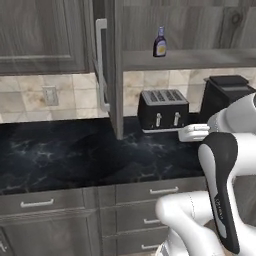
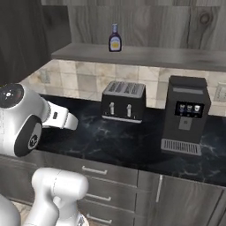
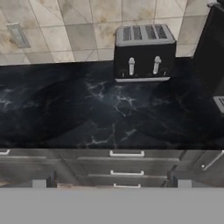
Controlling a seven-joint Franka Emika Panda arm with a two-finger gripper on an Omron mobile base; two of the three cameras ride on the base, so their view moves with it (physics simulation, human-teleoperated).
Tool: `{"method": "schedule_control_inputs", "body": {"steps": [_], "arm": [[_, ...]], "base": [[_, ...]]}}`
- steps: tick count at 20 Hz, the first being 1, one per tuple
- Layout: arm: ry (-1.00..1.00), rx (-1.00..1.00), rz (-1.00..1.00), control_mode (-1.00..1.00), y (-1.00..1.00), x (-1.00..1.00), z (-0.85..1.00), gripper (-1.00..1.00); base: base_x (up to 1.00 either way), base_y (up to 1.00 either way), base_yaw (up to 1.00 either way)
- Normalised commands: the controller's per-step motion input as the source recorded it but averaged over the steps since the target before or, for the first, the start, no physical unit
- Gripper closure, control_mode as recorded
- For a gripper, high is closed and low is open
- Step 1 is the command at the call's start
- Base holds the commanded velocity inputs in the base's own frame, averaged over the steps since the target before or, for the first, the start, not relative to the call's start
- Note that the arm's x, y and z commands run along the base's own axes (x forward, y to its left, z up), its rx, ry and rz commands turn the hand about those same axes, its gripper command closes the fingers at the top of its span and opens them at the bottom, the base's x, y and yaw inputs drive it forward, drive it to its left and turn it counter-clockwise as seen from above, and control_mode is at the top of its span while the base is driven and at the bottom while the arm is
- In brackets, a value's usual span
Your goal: Take 2 condiments from the cabinet and move them on the counter near the stove.Make sure the condiments are lined up with each other, next to each other.
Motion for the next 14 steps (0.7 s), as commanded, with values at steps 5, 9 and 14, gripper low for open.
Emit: {"method": "schedule_control_inputs", "body": {"steps": [5,9,14], "arm": [[0.0,0.0,0.0,1.0,0.0,0.0,0.0,-1.0],[0.0,0.0,0.0,1.0,0.0,0.0,0.0,-1.0],[0.0,0.0,0.0,1.0,0.0,0.0,0.0,-1.0]], "base": [[0.43,-0.25,0.0],[0.44,-0.24,0.0],[0.42,-0.25,0.0]]}}
